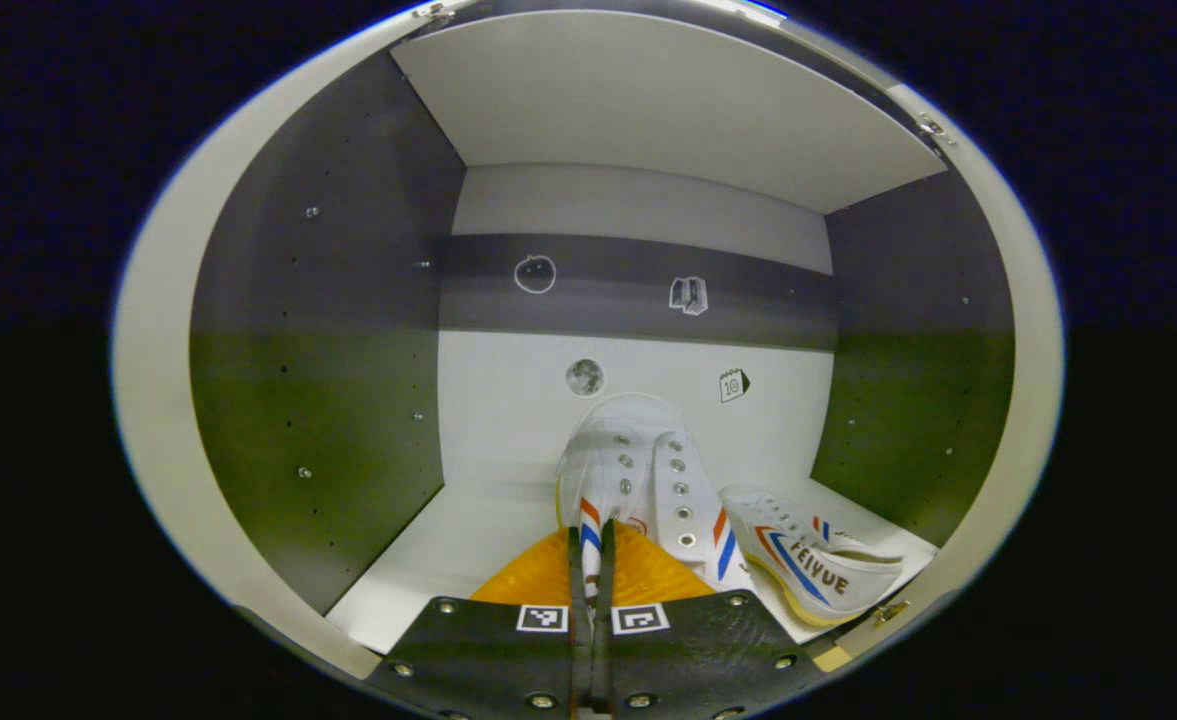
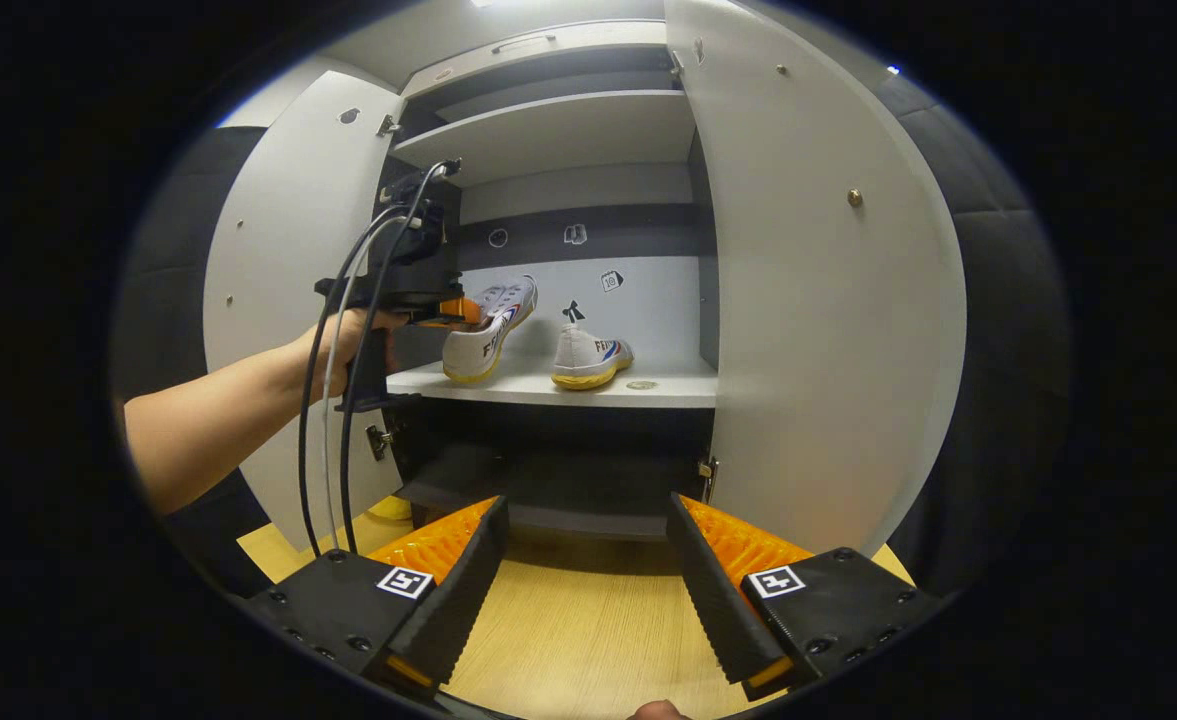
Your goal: Grab one shoe with the right hand and put it into the shoe cabinet, grab the other shoe with the left hand and put it into the shoe cabinet; then close the right door with the right hand and the left door with the left hand.
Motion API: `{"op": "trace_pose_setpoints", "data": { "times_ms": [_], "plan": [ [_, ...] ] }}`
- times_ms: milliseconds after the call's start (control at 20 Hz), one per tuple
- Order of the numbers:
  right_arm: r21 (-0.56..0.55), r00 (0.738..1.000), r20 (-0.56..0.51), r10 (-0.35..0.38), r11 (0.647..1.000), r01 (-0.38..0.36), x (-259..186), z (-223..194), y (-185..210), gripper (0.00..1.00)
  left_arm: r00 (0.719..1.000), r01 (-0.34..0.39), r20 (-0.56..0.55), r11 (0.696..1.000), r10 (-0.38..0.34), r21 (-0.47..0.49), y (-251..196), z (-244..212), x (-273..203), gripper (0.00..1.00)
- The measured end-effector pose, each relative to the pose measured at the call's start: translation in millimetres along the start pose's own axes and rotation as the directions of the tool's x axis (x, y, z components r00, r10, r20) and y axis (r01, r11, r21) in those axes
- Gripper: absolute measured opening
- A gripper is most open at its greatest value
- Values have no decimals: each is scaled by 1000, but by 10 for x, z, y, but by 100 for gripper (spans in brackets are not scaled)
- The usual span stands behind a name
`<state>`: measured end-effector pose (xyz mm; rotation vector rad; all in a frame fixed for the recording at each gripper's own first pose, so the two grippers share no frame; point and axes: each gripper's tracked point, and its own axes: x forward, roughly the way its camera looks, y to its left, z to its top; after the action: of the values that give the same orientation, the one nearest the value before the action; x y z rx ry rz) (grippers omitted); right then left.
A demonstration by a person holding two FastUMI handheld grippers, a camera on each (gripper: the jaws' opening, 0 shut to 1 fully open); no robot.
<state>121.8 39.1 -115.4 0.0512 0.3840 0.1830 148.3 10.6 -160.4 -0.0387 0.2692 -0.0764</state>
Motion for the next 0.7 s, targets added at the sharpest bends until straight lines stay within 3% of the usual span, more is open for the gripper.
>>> {"op": "trace_pose_setpoints", "data": {
  "times_ms": [300,400,450,550,700],
  "plan": [
    [3,1000,-6,-18,1000,18,-13,-33,-47,98,997,-11,-77,1000,12,7,3,-23,23,2],
    [1,1000,-1,-20,1000,20,-23,-16,-34,98,998,-1,-64,1000,1,0,-57,4,18,6],
    [1,1000,3,-18,1000,18,-35,-5,-16,98,999,-27,-28,1000,28,10,-18,96,24,8],
    [-3,1000,14,-18,1000,18,-54,36,11,98,997,-62,47,997,60,49,68,366,-85,43],
    [-4,999,34,-23,1000,23,-111,121,20,98,995,-62,85,991,52,115,11,485,-399,96]
  ]
}}
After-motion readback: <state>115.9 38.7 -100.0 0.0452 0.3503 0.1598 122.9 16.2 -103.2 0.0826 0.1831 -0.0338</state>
